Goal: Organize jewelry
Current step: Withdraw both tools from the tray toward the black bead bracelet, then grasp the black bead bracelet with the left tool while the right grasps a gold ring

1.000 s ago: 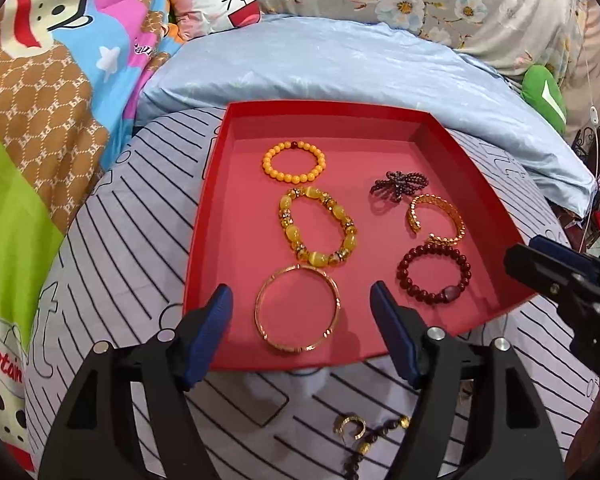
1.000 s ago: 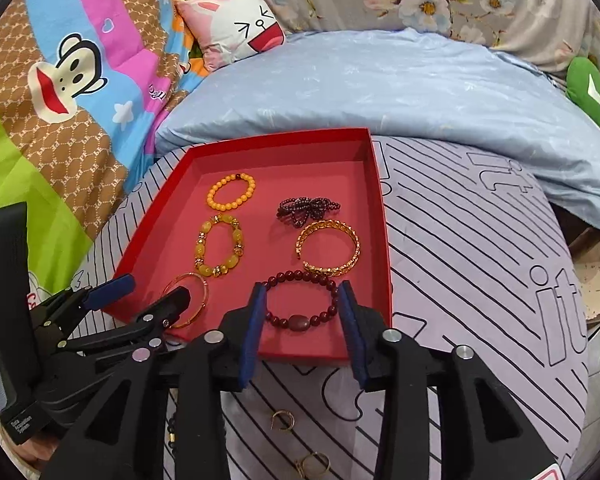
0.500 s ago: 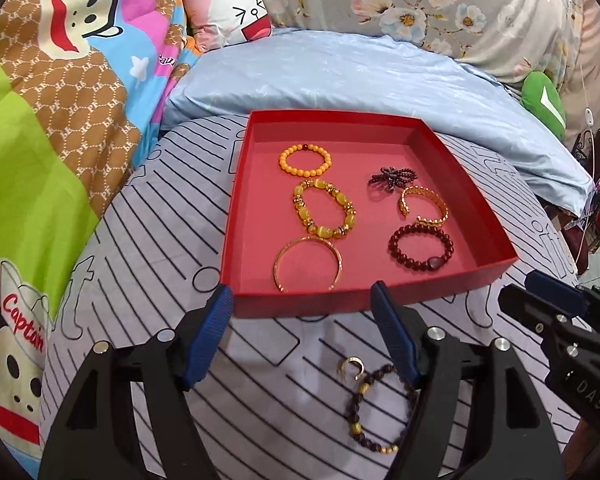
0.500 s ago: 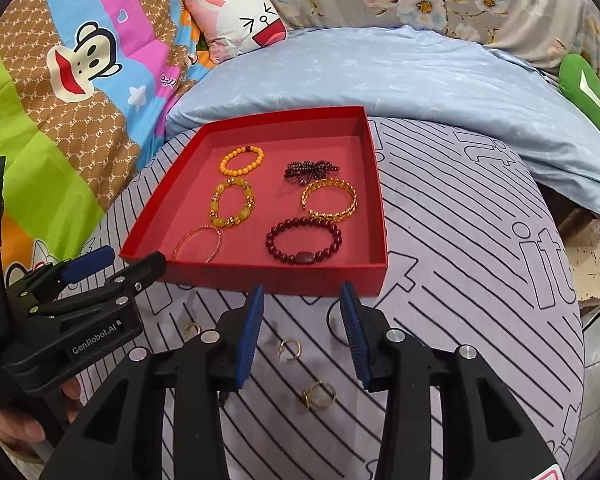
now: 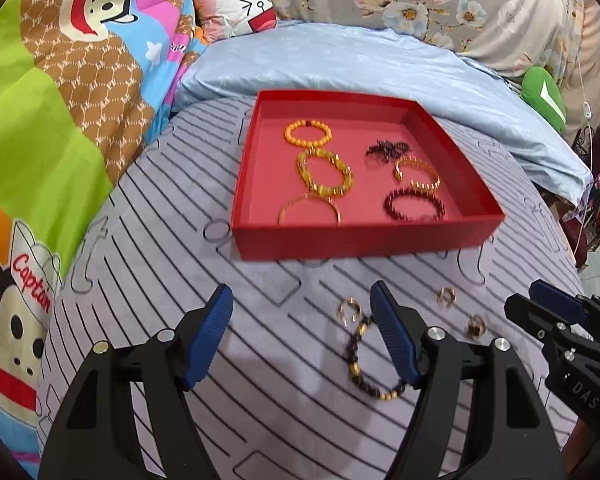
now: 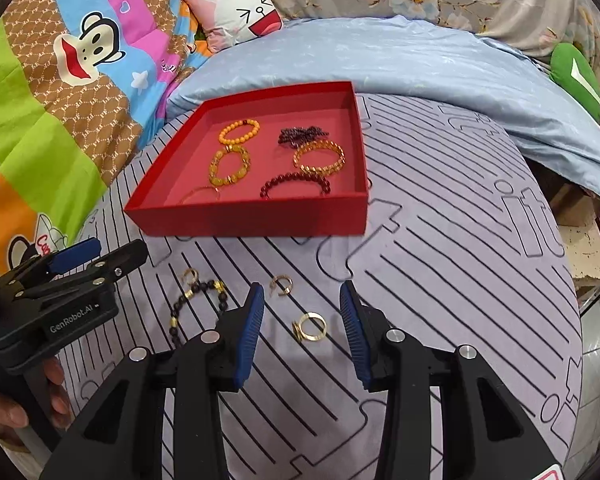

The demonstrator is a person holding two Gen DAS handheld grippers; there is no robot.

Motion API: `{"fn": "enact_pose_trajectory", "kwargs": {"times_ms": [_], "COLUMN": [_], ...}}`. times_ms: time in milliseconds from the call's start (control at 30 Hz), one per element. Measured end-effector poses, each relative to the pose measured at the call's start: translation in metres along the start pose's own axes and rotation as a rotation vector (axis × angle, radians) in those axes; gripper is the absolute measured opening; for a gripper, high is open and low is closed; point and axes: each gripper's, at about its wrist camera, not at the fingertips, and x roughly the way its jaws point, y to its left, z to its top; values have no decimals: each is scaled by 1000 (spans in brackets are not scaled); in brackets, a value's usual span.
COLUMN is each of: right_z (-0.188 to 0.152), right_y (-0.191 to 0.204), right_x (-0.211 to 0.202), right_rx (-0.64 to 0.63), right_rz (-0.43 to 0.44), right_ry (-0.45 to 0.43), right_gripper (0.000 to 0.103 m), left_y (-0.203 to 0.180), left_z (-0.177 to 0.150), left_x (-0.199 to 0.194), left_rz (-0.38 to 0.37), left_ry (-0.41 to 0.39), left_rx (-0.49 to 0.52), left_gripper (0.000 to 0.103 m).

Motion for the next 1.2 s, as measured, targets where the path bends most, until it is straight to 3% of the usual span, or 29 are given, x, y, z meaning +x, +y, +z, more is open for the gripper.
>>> {"fn": "enact_pose_trajectory", "kwargs": {"times_ms": [367, 533, 667, 800, 933, 1033, 1167, 1200], "right_z": [-40, -44, -41, -39, -36, -36, -34, -34], "right_y": [-12, -10, -9, -11, -16, -17, -15, -14], "right_x": [14, 17, 18, 16, 17, 18, 20, 22], "right_rx": [8, 11, 10, 12, 24, 27, 20, 17], "right_rz": [-5, 3, 6, 5, 1, 1, 6, 6], "right_ry": [84, 90, 87, 80, 81, 82, 83, 85], "right_gripper": [39, 39, 39, 39, 39, 39, 39, 39], "left_y": [-1, -12, -21, -28, -39, -41, -37, -34], "left_z": [-42, -45, -45, -42, -40, -39, -36, -35], "left_x": [10, 16, 27, 28, 32, 35, 36, 37], "left_rz": [-31, -49, -51, -86, -69, -51, -62, -78], "left_ry": [69, 78, 95, 96, 96, 92, 96, 103], "left_rx": [5, 23, 46, 43, 83, 98, 103, 94], "left_gripper": [67, 67, 56, 56, 56, 41, 8, 7]}}
